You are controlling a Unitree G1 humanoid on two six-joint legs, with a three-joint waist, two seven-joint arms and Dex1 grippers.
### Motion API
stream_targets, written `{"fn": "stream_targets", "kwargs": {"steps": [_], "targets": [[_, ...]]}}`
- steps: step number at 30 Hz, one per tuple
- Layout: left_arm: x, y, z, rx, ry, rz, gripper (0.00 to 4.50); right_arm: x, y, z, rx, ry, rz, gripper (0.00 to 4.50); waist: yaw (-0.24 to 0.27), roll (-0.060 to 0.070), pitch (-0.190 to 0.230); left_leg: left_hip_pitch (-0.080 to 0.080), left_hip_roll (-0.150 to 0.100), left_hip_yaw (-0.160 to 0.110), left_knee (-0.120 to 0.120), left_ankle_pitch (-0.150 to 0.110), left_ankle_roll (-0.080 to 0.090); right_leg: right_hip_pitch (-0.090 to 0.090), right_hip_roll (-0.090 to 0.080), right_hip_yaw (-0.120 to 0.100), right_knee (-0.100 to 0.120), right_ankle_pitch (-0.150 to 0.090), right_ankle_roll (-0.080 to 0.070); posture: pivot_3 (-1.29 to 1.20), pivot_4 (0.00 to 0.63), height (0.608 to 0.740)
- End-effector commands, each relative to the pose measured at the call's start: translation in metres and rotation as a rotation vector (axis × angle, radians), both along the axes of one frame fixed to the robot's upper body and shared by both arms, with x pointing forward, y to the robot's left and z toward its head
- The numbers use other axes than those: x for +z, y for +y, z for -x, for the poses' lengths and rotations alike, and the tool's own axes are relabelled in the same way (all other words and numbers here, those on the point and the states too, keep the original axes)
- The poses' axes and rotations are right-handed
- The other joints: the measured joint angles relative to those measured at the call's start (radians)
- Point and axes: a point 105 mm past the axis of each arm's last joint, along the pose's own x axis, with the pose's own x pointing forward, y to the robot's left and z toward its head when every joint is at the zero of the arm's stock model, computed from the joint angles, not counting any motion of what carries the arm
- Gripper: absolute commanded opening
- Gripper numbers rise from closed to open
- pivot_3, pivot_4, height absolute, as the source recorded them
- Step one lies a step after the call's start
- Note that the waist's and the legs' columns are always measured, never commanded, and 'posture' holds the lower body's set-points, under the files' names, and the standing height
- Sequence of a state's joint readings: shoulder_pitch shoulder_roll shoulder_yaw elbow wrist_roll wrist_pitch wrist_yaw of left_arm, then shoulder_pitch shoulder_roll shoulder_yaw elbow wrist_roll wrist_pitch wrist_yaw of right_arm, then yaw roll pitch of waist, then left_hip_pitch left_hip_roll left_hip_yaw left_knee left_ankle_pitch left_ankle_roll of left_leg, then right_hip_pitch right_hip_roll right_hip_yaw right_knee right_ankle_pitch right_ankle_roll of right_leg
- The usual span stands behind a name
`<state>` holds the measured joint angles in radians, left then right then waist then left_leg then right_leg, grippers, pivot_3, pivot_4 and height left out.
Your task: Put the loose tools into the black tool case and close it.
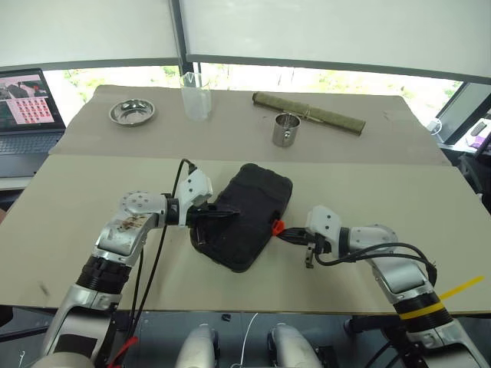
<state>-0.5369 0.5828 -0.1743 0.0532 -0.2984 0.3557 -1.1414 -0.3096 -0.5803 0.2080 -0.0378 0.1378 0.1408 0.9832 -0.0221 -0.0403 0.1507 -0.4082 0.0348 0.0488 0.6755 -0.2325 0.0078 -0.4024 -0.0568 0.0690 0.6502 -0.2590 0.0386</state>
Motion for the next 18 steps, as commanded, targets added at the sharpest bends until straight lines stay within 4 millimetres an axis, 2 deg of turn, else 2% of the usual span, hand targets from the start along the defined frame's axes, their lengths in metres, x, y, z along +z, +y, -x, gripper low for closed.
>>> {"fn": "stream_targets", "kwargs": {"steps": [1, 7, 14, 18], "targets": [[-0.022, 0.001, 0.003, 0.013, 0.063, -0.056, 0.06, 0.034, 0.006, 0.005, 0.05, -0.106, -0.074, 0.0, 0.0, 0.0, 0.0, 0.0, 0.0, 0.0, 0.0, 0.0, 0.0, 0.0, 0.0, 0.0, 0.0, 0.0, 0.0, 0.0, 0.15, 0.74], [-0.032, 0.0, 0.001, 0.035, 0.079, -0.092, 0.06, 0.042, 0.003, 0.003, 0.031, -0.135, -0.091, 0.0, 0.0, 0.001, 0.0, 0.002, 0.0, 0.0, 0.0, 0.0, 0.0, 0.002, 0.0, 0.0, 0.0, 0.0, 0.0, 0.0, 0.15, 0.74], [-0.036, -0.004, 0.002, 0.027, 0.091, -0.106, 0.06, 0.038, 0.009, -0.002, 0.033, -0.158, -0.087, 0.0, 0.001, 0.002, -0.001, 0.011, 0.0, 0.001, -0.001, 0.0, 0.0, 0.012, 0.0, 0.0, -0.001, 0.0, 0.0, 0.0, 0.15, 0.74], [-0.037, -0.004, 0.003, 0.025, 0.095, -0.111, 0.06, 0.04, 0.007, -0.004, 0.023, -0.166, -0.096, 0.0, 0.006, 0.003, -0.002, 0.011, 0.0, 0.001, 0.0, 0.0, 0.0, 0.012, 0.0, 0.0, -0.002, 0.0, 0.0, 0.0, 0.15, 0.74]]}}
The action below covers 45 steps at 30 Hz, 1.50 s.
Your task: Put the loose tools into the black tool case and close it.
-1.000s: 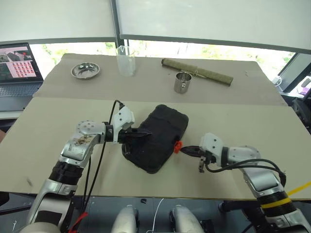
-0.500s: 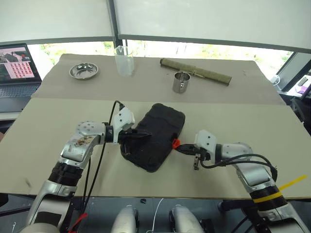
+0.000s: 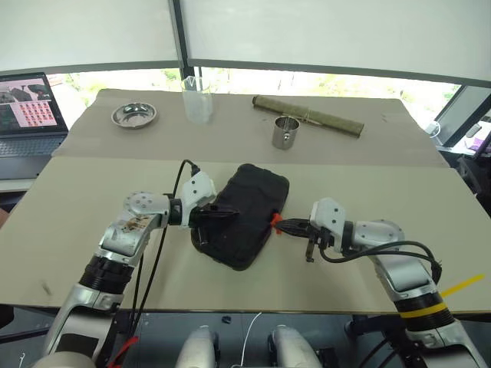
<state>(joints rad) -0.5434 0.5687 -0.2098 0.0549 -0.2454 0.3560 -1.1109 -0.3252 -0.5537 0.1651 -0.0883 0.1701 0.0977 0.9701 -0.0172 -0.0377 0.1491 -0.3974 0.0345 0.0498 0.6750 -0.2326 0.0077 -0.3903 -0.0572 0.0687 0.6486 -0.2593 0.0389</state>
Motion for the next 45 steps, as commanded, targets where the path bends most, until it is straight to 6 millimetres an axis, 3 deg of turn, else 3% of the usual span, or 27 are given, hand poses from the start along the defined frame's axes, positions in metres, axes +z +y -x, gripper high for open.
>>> {"fn": "stream_targets", "kwargs": {"steps": [1, 7, 9, 14, 26, 37, 45], "targets": [[-0.029, 0.002, 0.005, 0.013, 0.107, -0.062, 0.06, 0.01, -0.002, -0.002, 0.0, -0.052, -0.011, 0.0, 0.001, 0.0, 0.0, 0.0, 0.0, 0.0, 0.0, 0.0, 0.0, 0.0, 0.0, 0.0, 0.0, 0.0, 0.0, 0.0, 0.15, 0.74], [-0.028, 0.001, 0.006, 0.013, 0.108, -0.055, 0.06, 0.018, -0.009, 0.006, 0.019, -0.01, -0.048, 0.0, 0.002, 0.0, 0.0, 0.0, 0.0, 0.0, 0.0, 0.0, 0.0, 0.0, 0.0, 0.0, 0.0, 0.0, 0.0, 0.0, 0.15, 0.74], [-0.027, 0.001, 0.005, 0.014, 0.104, -0.053, 0.06, 0.02, -0.02, 0.005, -0.012, -0.002, -0.048, 0.0, 0.003, 0.0, 0.0, -0.001, 0.0, 0.0, 0.0, 0.0, 0.0, 0.0, 0.0, 0.0, -0.001, 0.0, 0.0, 0.0, 0.15, 0.74], [-0.023, 0.0, 0.002, 0.016, 0.094, -0.044, 0.06, 0.008, -0.036, -0.004, -0.087, -0.001, 0.02, 0.0, 0.003, 0.0, 0.0, -0.001, 0.0, 0.0, 0.0, 0.0, 0.0, 0.0, -0.001, 0.0, -0.001, 0.0, 0.0, 0.0, 0.15, 0.74], [-0.025, 0.002, -0.008, 0.071, 0.087, -0.065, 0.06, 0.0, -0.006, -0.005, -0.002, -0.005, 0.012, 0.0, -0.001, 0.0, 0.0, -0.001, 0.0, 0.0, 0.0, 0.0, 0.0, 0.0, 0.0, 0.0, -0.001, 0.0, 0.0, 0.0, 0.15, 0.74], [-0.037, 0.008, -0.01, 0.11, 0.118, -0.134, 0.06, -0.015, -0.004, -0.013, -0.019, 0.021, 0.069, 0.0, -0.008, 0.0, 0.0, 0.0, 0.001, 0.0, 0.0, 0.0, 0.0, 0.0, 0.0, 0.0, -0.001, 0.0, 0.0, 0.0, 0.15, 0.74], [-0.042, 0.003, -0.011, 0.118, 0.126, -0.143, 0.06, -0.01, 0.004, -0.015, -0.003, 0.004, 0.049, 0.0, -0.014, 0.0, 0.0, 0.0, 0.001, 0.0, 0.0, 0.0, 0.0, 0.0, 0.001, 0.0, -0.001, 0.0, 0.0, 0.0, 0.15, 0.74]]}}
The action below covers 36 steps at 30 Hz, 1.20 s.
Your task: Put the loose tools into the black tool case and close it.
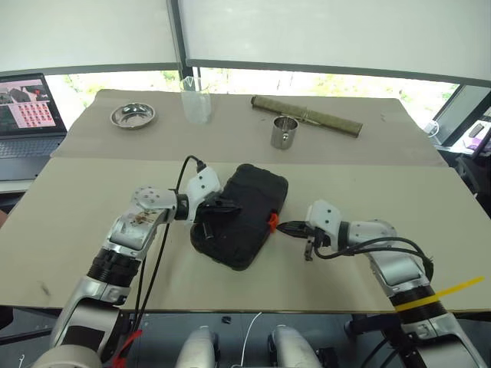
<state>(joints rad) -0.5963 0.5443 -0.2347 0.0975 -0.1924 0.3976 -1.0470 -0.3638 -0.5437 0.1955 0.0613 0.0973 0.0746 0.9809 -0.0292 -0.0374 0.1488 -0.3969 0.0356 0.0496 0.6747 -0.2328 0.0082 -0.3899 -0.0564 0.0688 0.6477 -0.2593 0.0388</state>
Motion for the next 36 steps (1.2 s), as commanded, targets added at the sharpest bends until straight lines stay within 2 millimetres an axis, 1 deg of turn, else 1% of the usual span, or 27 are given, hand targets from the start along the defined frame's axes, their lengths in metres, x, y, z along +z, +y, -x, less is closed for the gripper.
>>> {"fn": "stream_targets", "kwargs": {"steps": [1, 7, 10, 12, 15, 18, 26, 32, 36], "targets": [[-0.041, 0.006, 0.004, 0.047, 0.136, -0.096, 0.06, 0.016, 0.014, -0.002, 0.041, -0.063, -0.035, 0.0, -0.004, 0.0, 0.0, 0.0, 0.0, 0.0, 0.0, 0.0, 0.0, 0.0, 0.0, 0.0, 0.0, 0.0, 0.0, 0.0, 0.15, 0.74], [-0.048, 0.008, 0.009, 0.047, 0.18, -0.125, 0.06, 0.018, 0.022, -0.006, 0.048, -0.068, -0.059, 0.0, -0.017, 0.0, 0.0, 0.001, 0.001, -0.001, -0.001, 0.0, 0.0, 0.0, 0.001, 0.0, 0.0, 0.0, 0.0, 0.0, 0.15, 0.74], [-0.051, 0.01, 0.011, 0.043, 0.199, -0.134, 0.06, 0.027, 0.031, -0.009, 0.052, -0.072, -0.11, 0.0, -0.02, 0.0, 0.0, 0.002, 0.001, -0.002, -0.001, 0.0, 0.0, 0.001, 0.001, 0.001, 0.0, 0.0, 0.0, 0.0, 0.15, 0.74], [-0.053, 0.011, 0.012, 0.043, 0.208, -0.14, 0.06, 0.03, 0.035, -0.01, 0.06, -0.075, -0.12, 0.0, -0.025, 0.0, 0.0, 0.004, 0.002, -0.003, -0.002, 0.0, 0.0, 0.001, 0.002, 0.002, 0.0, 0.0, -0.001, 0.0, 0.15, 0.74], [-0.054, 0.011, 0.013, 0.048, 0.215, -0.139, 0.06, 0.025, 0.037, -0.009, 0.076, -0.062, -0.101, 0.0, -0.035, 0.0, 0.0, 0.008, 0.002, -0.005, -0.005, 0.0, 0.0, 0.002, 0.003, 0.003, 0.0, 0.0, -0.001, 0.0, 0.15, 0.74], [-0.055, 0.012, 0.013, 0.053, 0.22, -0.136, 0.06, 0.016, 0.039, -0.007, 0.086, -0.025, -0.083, 0.0, -0.04, 0.0, -0.001, 0.009, 0.003, -0.006, -0.007, 0.0, 0.0, 0.002, 0.004, 0.004, 0.0, 0.0, -0.002, 0.0, 0.15, 0.74], [-0.057, 0.014, 0.015, 0.062, 0.23, -0.135, 0.06, 0.008, 0.039, -0.006, 0.101, 0.009, -0.032, 0.0, -0.041, 0.0, -0.001, 0.01, 0.004, -0.006, -0.008, 0.0, 0.0, 0.002, 0.006, 0.004, 0.0, 0.0, -0.003, 0.0, 0.15, 0.74], [-0.056, 0.015, 0.014, 0.069, 0.227, -0.133, 0.06, 0.008, 0.045, -0.008, 0.116, -0.014, -0.024, 0.0, -0.04, 0.0, -0.001, 0.01, 0.01, -0.006, -0.008, 0.0, 0.0, 0.002, 0.012, 0.005, 0.0, -0.001, -0.003, 0.0, 0.15, 0.74], [-0.057, 0.017, 0.014, 0.074, 0.231, -0.135, 0.06, 0.017, 0.051, -0.016, 0.107, -0.036, -0.062, 0.0, -0.039, 0.0, -0.001, 0.01, 0.011, -0.006, -0.009, 0.0, 0.0, 0.001, 0.014, 0.005, 0.0, -0.001, -0.005, 0.0, 0.15, 0.74]]}}
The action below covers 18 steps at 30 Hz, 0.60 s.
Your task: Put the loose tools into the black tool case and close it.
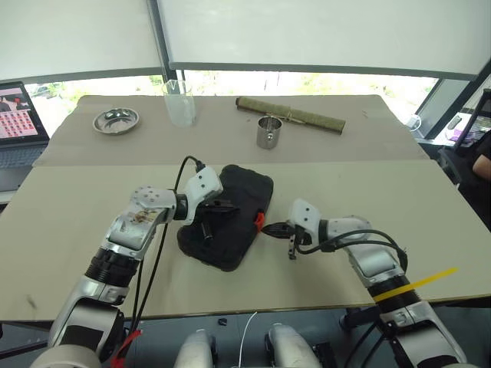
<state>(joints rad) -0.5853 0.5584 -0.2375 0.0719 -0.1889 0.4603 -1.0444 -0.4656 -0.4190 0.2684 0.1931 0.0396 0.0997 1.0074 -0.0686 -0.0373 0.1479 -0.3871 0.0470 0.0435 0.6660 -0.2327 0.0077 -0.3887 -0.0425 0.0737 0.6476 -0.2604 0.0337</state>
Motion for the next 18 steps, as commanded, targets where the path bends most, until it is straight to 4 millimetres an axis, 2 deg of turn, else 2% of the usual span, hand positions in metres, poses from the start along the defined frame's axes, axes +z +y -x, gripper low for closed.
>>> {"fn": "stream_targets", "kwargs": {"steps": [1, 6, 10, 14, 18], "targets": [[-0.052, 0.012, 0.012, 0.049, 0.19, -0.11, 0.06, 0.032, 0.016, -0.007, 0.041, -0.113, -0.067, 0.0, 0.0, 0.0, 0.0, 0.0, 0.0, 0.0, 0.0, 0.0, 0.0, 0.0, 0.0, 0.0, 0.0, 0.0, 0.0, 0.0, 0.15, 0.74], [-0.054, 0.015, 0.013, 0.054, 0.195, -0.113, 0.06, 0.032, 0.017, -0.004, 0.058, -0.112, -0.07, 0.0, 0.0, 0.0, 0.0, 0.0, 0.0, 0.0, 0.0, 0.0, 0.0, 0.0, 0.0, 0.0, 0.0, 0.0, -0.001, 0.0, 0.15, 0.74], [-0.054, 0.016, 0.014, 0.06, 0.197, -0.109, 0.06, 0.034, 0.008, 0.001, 0.047, -0.088, -0.07, 0.0, 0.0, 0.0, 0.0, -0.001, 0.0, 0.0, -0.001, 0.0, 0.0, -0.001, 0.0, 0.0, 0.0, 0.0, -0.001, 0.0, 0.15, 0.74], [-0.055, 0.018, 0.015, 0.066, 0.2, -0.108, 0.06, 0.028, -0.012, 0.007, 0.031, -0.075, -0.022, 0.0, 0.003, 0.0, 0.0, 0.0, 0.0, 0.0, -0.003, 0.0, 0.0, -0.001, 0.0, 0.0, 0.0, 0.0, -0.002, 0.0, 0.15, 0.74], [-0.056, 0.018, 0.016, 0.066, 0.202, -0.107, 0.06, 0.027, -0.012, 0.007, 0.026, -0.072, -0.025, 0.0, 0.003, 0.0, 0.0, 0.001, 0.0, 0.0, -0.003, 0.0, 0.0, 0.0, 0.0, 0.0, -0.001, 0.0, -0.002, 0.0, 0.15, 0.74]]}}
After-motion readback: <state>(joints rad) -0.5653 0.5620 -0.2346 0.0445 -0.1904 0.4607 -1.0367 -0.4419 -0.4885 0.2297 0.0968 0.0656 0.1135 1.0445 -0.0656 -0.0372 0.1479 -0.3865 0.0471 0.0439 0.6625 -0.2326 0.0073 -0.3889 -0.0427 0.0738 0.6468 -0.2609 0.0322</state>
